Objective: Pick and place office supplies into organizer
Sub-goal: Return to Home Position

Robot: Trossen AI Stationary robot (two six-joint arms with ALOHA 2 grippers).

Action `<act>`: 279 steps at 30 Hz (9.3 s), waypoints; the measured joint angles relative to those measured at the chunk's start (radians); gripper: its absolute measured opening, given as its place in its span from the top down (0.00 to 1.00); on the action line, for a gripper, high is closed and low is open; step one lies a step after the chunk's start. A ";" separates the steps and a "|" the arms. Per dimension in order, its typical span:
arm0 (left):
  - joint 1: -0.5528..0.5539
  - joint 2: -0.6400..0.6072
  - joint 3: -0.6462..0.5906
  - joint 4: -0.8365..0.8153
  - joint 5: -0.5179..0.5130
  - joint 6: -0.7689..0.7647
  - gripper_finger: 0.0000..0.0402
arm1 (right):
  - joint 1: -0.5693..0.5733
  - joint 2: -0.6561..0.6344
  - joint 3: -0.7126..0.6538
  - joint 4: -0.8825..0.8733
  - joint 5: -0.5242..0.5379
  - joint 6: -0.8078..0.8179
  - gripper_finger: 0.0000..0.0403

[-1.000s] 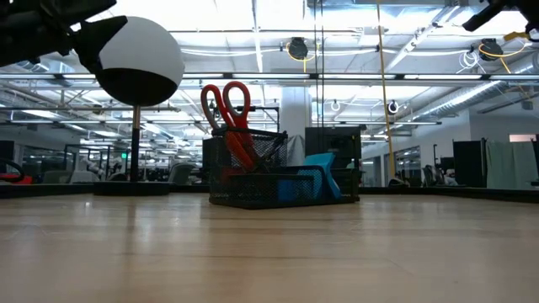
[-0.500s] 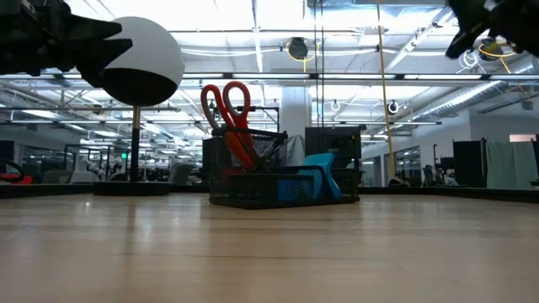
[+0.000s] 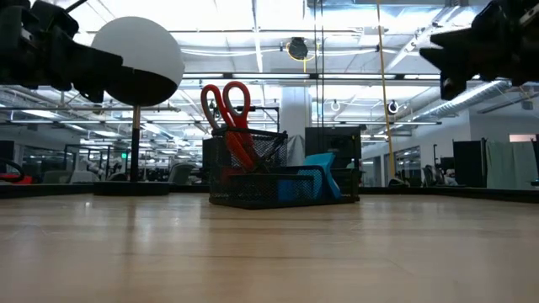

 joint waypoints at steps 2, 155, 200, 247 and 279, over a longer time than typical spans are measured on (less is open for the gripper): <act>0.000 0.009 0.000 -0.002 0.000 0.025 0.58 | 0.000 0.000 0.000 -0.034 0.000 0.000 0.71; 0.000 0.104 -0.001 0.035 0.029 -0.055 0.58 | 0.000 0.000 -0.001 -0.141 0.000 -0.094 0.71; 0.000 0.103 -0.001 0.035 0.029 -0.055 0.58 | 0.000 0.000 -0.001 -0.141 0.000 -0.094 0.71; 0.000 0.104 -0.001 0.035 0.029 -0.055 0.58 | 0.000 0.000 -0.001 -0.141 0.000 -0.094 0.71; 0.000 0.103 -0.001 0.035 0.029 -0.055 0.58 | 0.000 0.000 0.000 -0.141 0.000 -0.095 0.71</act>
